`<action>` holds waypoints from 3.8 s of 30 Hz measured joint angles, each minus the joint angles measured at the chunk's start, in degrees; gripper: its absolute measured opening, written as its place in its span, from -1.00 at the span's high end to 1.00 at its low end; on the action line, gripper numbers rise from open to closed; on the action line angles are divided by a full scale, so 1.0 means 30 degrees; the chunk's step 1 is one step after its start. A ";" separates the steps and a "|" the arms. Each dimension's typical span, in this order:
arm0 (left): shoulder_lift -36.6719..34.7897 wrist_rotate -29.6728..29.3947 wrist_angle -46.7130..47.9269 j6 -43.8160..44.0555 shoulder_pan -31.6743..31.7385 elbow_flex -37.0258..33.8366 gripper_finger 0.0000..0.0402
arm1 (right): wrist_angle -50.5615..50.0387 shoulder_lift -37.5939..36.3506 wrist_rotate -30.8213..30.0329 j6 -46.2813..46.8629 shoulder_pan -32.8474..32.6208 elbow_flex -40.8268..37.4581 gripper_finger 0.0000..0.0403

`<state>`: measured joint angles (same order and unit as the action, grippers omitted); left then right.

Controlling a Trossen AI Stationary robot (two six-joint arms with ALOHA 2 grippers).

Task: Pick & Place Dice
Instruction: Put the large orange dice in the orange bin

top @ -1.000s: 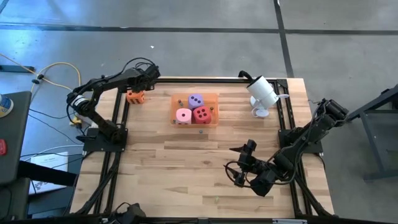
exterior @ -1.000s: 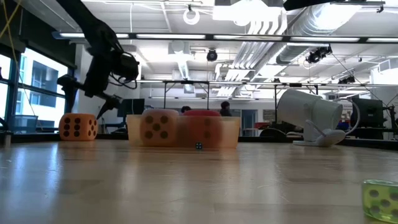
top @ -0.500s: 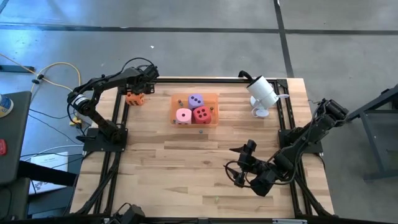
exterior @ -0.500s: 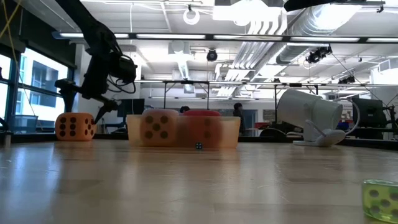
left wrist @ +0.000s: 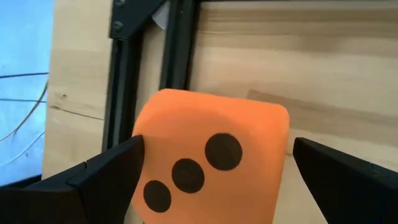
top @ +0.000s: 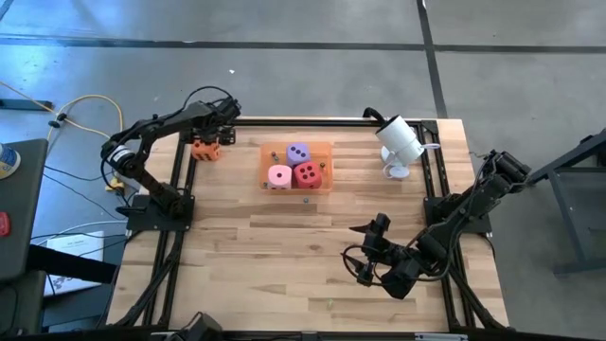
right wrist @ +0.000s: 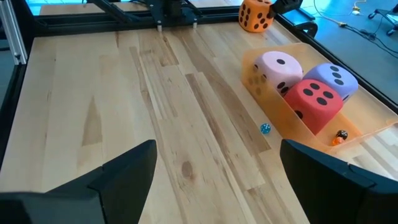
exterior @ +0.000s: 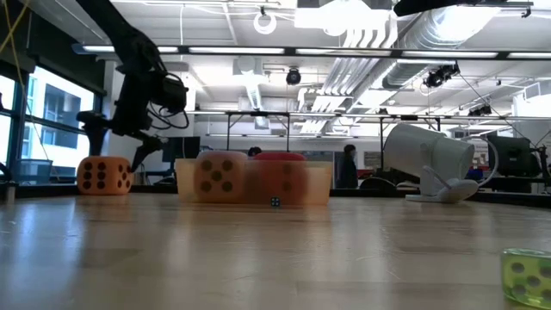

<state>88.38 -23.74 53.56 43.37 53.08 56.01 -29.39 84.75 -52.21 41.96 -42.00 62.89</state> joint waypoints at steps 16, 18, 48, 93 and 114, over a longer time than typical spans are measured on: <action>0.0037 0.0298 -0.0351 -0.0516 -0.2394 -0.0051 -0.98 | -0.0007 0.0000 -0.0117 -0.0571 0.0007 0.0000 -0.66; 0.0044 0.0294 -0.0422 -0.0516 -0.2807 -0.0051 -0.98 | -0.0007 0.0000 -0.0117 -0.0584 0.0007 0.0000 -0.66; -0.2688 -0.1525 0.1417 -0.1909 -0.3286 -0.0021 -0.97 | 0.0000 0.0000 0.0393 -0.0935 0.0626 0.0000 -0.66; -0.4510 0.0328 0.1220 -0.5097 -0.2239 -0.1158 -0.98 | -0.0021 0.0000 0.0354 -0.1008 0.0663 0.0000 -0.66; -0.4589 0.0925 0.0272 -0.4929 -0.0692 -0.3889 -0.98 | -0.0007 0.0000 0.0459 -0.0855 0.0495 0.0000 -0.66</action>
<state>74.61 -20.97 54.38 28.58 51.00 44.34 -29.41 84.75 -50.83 39.40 -40.51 62.89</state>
